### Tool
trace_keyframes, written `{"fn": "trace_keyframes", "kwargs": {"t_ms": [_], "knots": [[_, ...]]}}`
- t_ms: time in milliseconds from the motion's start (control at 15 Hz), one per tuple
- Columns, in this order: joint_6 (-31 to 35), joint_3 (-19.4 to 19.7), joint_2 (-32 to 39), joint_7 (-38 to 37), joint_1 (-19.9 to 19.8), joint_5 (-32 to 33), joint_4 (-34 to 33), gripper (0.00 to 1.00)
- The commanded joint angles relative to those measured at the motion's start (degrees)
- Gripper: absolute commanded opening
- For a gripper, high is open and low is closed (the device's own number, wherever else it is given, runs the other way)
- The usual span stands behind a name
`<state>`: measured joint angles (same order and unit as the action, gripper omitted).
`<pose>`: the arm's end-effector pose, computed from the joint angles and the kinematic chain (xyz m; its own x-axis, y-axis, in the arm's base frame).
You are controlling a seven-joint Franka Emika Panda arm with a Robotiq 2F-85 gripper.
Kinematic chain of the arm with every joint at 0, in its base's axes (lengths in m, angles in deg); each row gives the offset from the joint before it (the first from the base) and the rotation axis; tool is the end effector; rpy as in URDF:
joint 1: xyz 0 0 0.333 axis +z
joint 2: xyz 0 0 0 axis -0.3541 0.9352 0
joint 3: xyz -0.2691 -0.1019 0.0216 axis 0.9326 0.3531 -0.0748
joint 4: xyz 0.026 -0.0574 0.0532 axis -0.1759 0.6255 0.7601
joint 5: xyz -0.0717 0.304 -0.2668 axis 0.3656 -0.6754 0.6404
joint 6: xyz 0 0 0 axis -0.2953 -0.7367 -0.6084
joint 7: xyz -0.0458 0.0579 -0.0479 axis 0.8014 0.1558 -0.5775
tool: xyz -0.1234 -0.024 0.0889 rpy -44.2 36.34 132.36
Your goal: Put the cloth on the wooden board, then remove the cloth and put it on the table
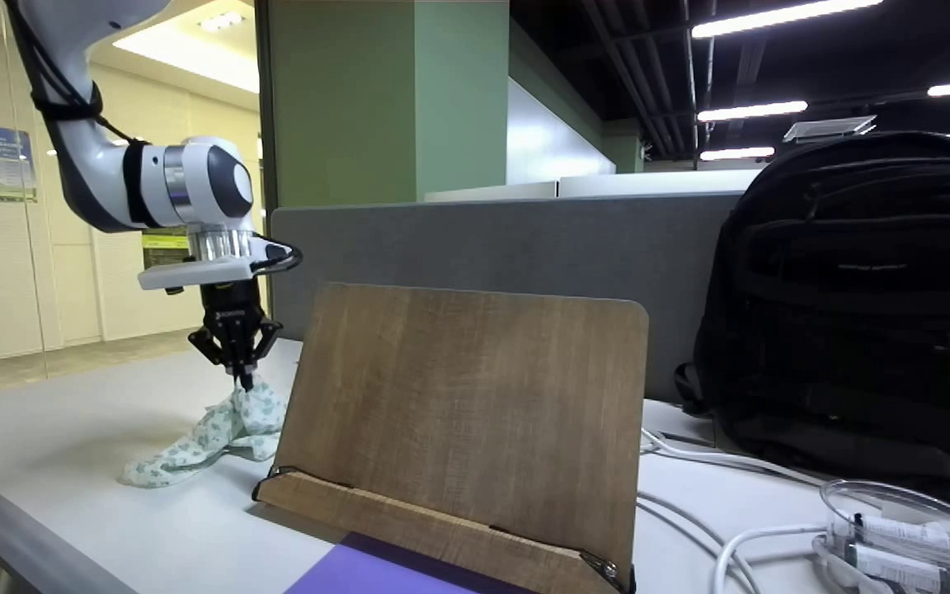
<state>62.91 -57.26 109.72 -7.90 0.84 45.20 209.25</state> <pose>0.4922 0.2731 0.1162 0.8762 0.4797 -0.0474 0.4818 -0.8690 0.1127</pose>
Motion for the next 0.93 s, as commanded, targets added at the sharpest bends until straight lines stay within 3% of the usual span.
{"fn": "trace_keyframes", "kwargs": {"t_ms": [0, 400, 867], "knots": [[-3.29, 1.58, -5.54, -6.04, 1.52, 1.44, -2.16, 0.01], [-11.21, 2.28, -16.09, -12.39, -1.98, 1.03, -9.73, 0.01], [-14.56, 3.37, -26.37, -16.70, -11.84, 0.85, -13.70, 0.01]]}}
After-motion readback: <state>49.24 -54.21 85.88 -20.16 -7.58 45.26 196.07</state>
